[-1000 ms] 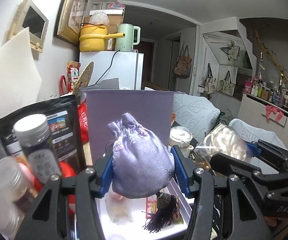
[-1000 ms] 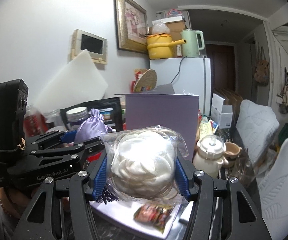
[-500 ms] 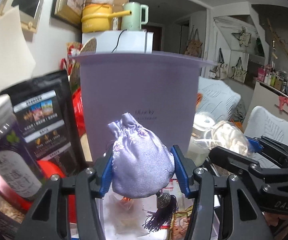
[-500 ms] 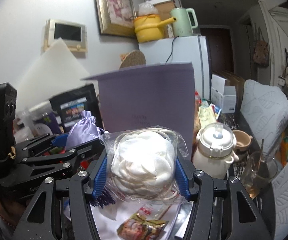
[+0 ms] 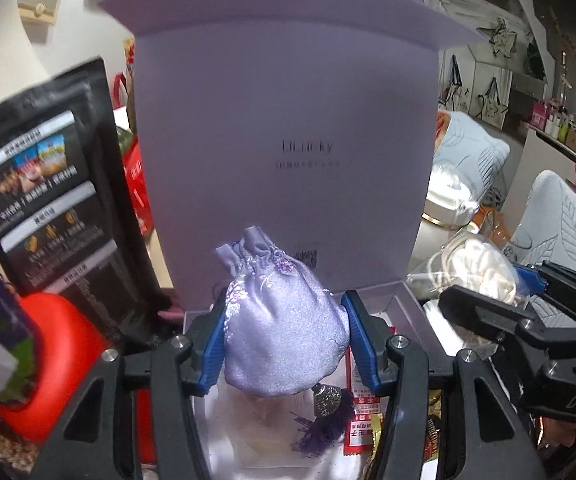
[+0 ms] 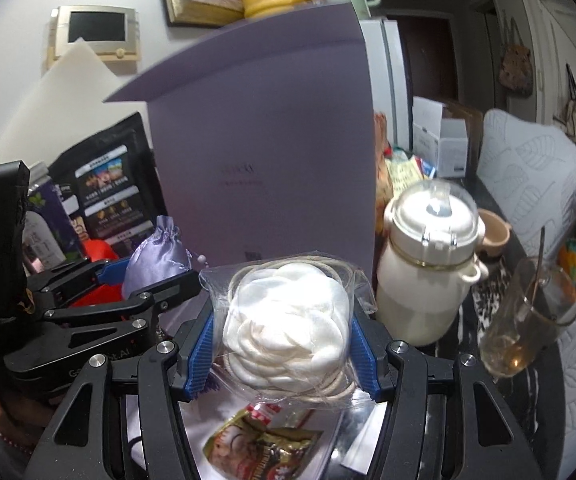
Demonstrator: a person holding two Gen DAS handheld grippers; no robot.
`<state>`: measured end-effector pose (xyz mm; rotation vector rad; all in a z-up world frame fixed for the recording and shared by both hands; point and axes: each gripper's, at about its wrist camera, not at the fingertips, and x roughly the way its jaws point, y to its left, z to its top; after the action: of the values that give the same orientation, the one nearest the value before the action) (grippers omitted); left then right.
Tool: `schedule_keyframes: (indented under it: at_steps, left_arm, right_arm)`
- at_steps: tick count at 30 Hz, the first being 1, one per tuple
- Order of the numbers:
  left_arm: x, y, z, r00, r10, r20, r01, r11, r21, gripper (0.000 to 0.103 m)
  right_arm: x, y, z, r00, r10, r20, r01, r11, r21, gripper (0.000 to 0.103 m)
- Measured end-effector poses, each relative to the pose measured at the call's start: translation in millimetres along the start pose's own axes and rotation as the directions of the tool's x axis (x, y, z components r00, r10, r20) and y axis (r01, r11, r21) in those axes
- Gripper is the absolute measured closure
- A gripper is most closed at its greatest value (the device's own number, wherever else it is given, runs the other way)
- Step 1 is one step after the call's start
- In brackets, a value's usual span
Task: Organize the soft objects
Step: 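Lower the pouch and bagged flower with both tools into the lavender box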
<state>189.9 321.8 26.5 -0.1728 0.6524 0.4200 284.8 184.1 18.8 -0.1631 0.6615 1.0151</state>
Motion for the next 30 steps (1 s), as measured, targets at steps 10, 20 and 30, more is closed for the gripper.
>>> schedule_keyframes:
  at_steps: [10,20,30]
  left_arm:
    - [37,-1,-12,0.990,0.021,-0.136,-0.019,1.000,0.013,0.050]
    - [56,0,-24,0.971,0.060,-0.233,-0.055,0.998,0.026,0.050]
    - [75,0,-30,0.945,0.101,-0.310,-0.098,0.995,0.025,0.050]
  right_arm:
    - [13,-12,-7,0.999,-0.013,-0.045,0.014,1.000,0.024,0.044]
    - [33,-10,-16,0.995,-0.009,-0.101,0.011,1.000,0.015,0.044]
    - [57,-7,-27,0.986,-0.018,-0.164,0.018,1.000,0.001,0.044]
